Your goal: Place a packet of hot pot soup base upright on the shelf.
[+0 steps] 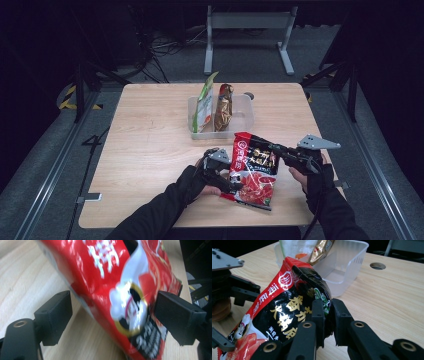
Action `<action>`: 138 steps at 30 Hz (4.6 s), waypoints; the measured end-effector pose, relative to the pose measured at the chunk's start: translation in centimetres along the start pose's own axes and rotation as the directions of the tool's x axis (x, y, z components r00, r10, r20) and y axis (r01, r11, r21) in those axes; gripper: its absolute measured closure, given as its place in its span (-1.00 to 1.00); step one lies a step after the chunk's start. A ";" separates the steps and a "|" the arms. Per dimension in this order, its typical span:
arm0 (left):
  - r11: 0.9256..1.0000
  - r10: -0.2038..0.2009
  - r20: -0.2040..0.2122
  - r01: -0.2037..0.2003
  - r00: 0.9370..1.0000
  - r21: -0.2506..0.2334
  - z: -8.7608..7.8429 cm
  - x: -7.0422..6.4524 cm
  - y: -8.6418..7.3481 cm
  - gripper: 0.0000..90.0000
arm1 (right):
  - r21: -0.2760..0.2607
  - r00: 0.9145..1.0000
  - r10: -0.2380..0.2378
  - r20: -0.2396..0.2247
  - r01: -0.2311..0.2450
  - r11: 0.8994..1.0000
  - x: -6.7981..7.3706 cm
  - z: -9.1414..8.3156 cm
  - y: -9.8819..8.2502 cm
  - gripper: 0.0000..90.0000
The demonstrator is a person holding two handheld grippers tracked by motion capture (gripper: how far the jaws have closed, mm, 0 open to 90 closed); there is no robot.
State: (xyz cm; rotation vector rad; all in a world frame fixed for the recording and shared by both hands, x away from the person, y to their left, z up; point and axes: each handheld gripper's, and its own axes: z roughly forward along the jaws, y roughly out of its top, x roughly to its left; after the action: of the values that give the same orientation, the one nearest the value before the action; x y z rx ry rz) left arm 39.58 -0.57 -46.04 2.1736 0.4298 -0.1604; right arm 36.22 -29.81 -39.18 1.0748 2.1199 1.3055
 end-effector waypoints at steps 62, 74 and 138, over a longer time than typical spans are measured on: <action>0.979 -0.036 -0.038 0.028 0.999 -0.200 -4.1 0.1 2.6 0.65 | -0.122 0.990 -0.066 -0.123 0.051 0.991 2.6 -0.7 2.5 -0.14; 0.962 -0.039 -0.124 0.004 0.992 -0.272 -5.5 -0.4 3.1 0.68 | 0.038 0.984 -0.164 -0.068 0.167 0.985 2.4 -3.0 -0.4 -0.56; 0.860 -0.315 -0.585 -0.036 0.747 -0.509 -8.6 4.6 10.3 0.81 | 0.157 0.998 -0.057 0.003 0.056 0.986 -0.4 -2.3 -4.1 -0.67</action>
State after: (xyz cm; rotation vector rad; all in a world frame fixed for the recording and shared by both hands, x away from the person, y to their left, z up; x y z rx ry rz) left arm 47.28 1.87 -34.34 1.6182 0.9316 0.6032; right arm 33.23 -32.45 -41.76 1.0709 2.2614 1.1233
